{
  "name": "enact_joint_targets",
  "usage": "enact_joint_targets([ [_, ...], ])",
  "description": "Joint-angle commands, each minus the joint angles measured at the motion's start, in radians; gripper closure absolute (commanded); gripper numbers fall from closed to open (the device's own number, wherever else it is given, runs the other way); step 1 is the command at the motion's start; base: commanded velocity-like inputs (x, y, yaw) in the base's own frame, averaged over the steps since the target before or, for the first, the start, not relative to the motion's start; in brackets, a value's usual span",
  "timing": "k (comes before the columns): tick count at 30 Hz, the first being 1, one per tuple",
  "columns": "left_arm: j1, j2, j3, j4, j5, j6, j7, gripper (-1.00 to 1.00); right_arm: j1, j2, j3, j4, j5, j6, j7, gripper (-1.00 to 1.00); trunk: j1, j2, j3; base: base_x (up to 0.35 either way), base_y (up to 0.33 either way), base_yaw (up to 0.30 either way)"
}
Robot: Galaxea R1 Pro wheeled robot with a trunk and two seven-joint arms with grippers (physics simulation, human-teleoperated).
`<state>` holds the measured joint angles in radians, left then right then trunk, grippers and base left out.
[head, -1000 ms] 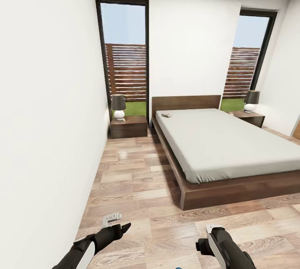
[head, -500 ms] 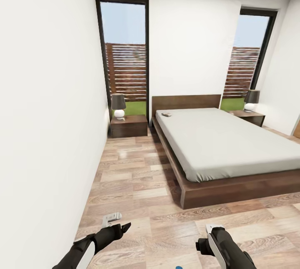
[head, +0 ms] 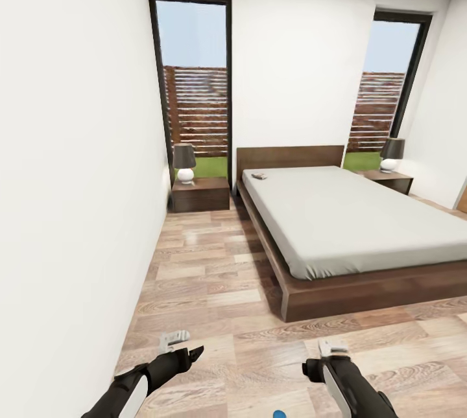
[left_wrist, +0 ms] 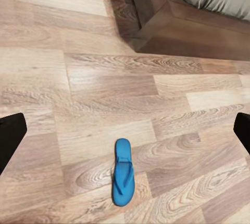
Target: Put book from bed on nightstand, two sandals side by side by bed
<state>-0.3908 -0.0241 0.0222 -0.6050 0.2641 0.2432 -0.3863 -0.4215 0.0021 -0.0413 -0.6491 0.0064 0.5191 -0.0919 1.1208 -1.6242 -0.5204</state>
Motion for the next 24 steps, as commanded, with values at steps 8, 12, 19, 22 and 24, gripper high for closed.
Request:
enact_joint_targets([
  [8,0.0,-0.002,0.001,-0.001,0.01,0.01,-0.002,-1.0,0.0,0.001,-0.003,0.241,-0.006,-0.445,-0.003,-1.0,0.031,-0.057,-0.026,0.0,0.0,0.0],
  [12,0.0,-0.002,0.001,0.0,0.01,0.01,-0.002,-1.0,0.0,0.001,-0.003,0.256,-0.006,-0.461,-0.003,-1.0,0.046,-0.085,-0.039,0.0,0.0,0.0],
  [19,0.0,-0.002,0.0,0.001,0.01,0.009,-0.002,-1.0,0.0,0.001,-0.002,0.265,-0.009,-0.467,-0.002,-1.0,0.073,-0.134,-0.061,0.0,0.0,0.0],
  [22,0.0,-0.002,0.0,0.001,0.01,0.009,-0.001,-1.0,0.0,0.001,-0.002,0.266,-0.009,-0.467,-0.002,-1.0,0.084,-0.155,-0.07,0.0,0.0,0.0],
  [24,0.0,-0.002,-0.001,0.001,0.01,0.008,0.0,-1.0,0.0,0.001,-0.002,0.266,-0.009,-0.466,-0.002,-1.0,0.092,-0.169,-0.076,0.0,0.0,0.0],
])
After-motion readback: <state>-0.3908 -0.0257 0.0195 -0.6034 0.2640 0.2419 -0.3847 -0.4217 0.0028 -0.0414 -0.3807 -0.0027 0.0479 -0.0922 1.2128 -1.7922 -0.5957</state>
